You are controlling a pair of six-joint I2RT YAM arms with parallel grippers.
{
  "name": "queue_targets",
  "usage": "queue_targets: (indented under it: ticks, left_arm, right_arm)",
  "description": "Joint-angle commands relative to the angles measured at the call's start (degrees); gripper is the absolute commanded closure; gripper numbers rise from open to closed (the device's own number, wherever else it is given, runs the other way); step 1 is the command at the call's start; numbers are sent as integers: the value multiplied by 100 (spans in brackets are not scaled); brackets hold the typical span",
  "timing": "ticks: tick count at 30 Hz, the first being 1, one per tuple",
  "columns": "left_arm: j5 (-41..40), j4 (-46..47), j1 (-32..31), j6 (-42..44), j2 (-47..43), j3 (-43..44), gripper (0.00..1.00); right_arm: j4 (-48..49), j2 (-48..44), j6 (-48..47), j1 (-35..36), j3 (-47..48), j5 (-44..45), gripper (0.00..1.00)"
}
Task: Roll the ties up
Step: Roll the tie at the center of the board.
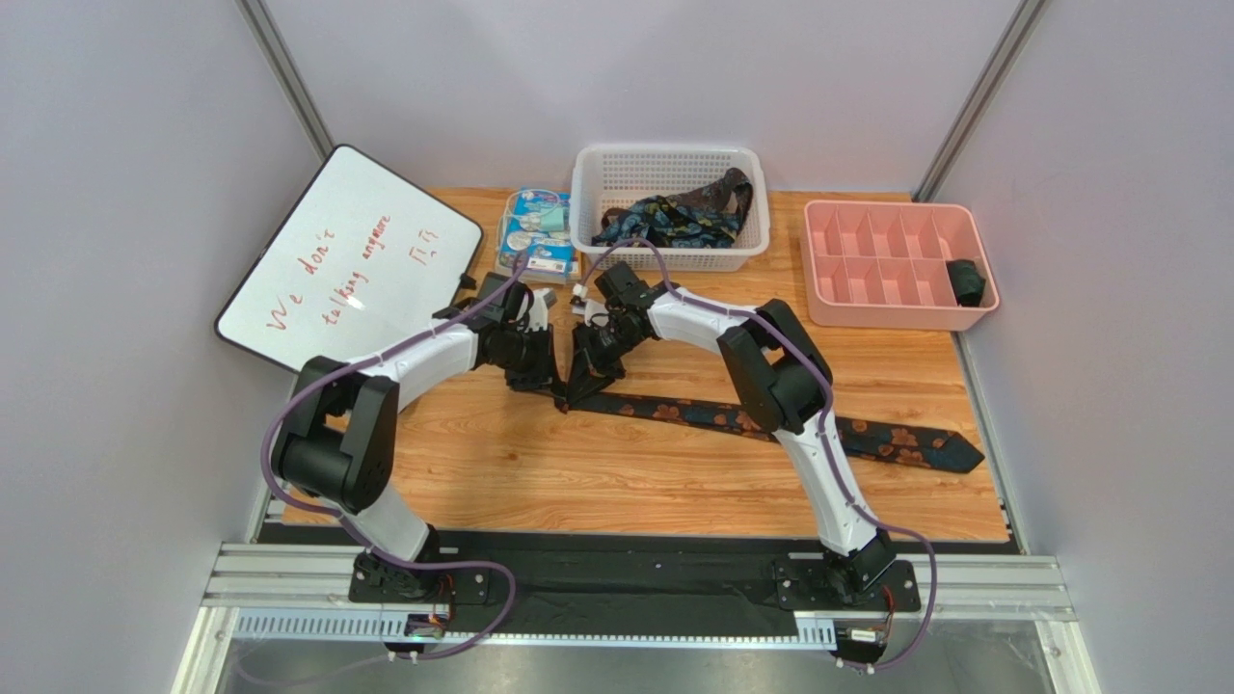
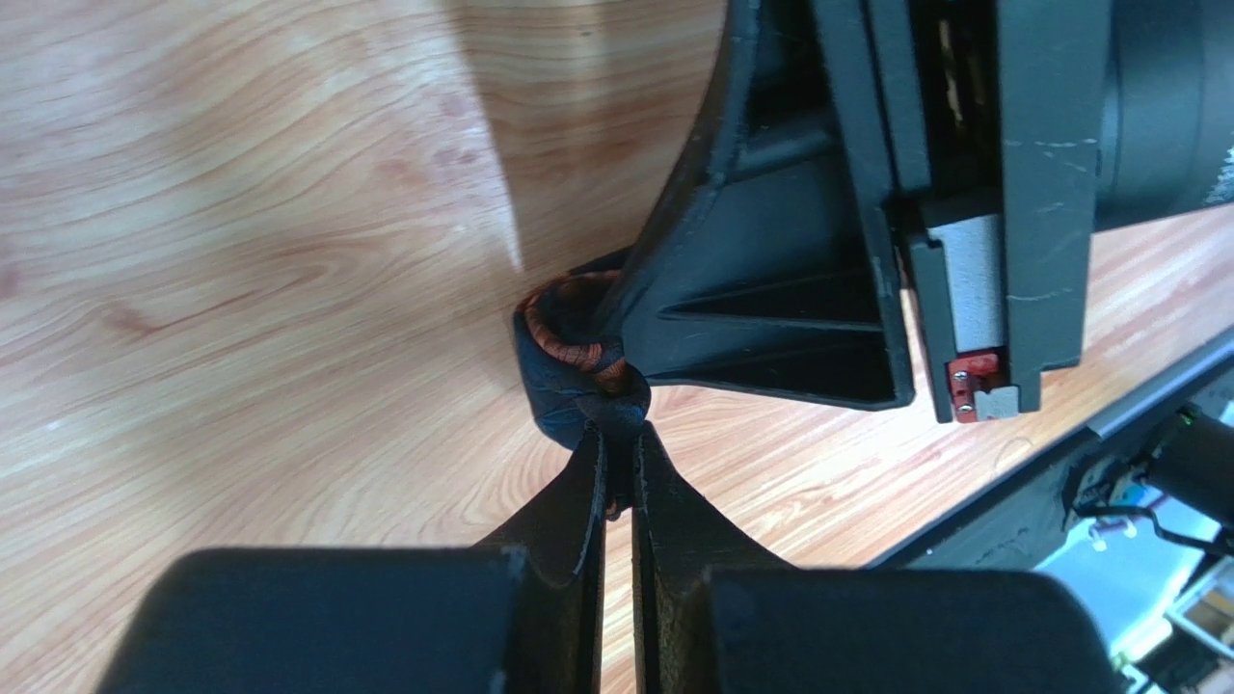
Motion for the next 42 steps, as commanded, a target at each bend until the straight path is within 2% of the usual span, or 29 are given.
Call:
queue_targets:
  ticks: [1,5,10,16,20,28,34,42]
  left_arm:
    - [835,431,-185,44,116,7,100]
    - [651,703,-361,219,142,-169,100]
    - [55,721,-511,369,450,-143,100]
    - [-289,493,-555,431,766,-160,100]
    - [-334,493,-563,431,837,-187,100]
    - [-395,458,-555,457,1118,-99,100]
    - [-334,440,-563,448,1153,-55,100]
    - [-290,431,-563,483,1127,-73,99]
  right_arm:
    - [114,238,7,37,32,379,97]
    - [263,115,130,19,-47,116,99]
    - [369,18,253,19,-91,-192,99]
    - [343,-333,245,-25,-258,-482,92]
    - [194,-623,271,-174,-346,-482,85]
    - [-53,-975,323,-420,-627,-465,80]
    - [482,-940,675,-420,-978,-675,73]
    - [782,-800,1061,-569,-988,-561,71]
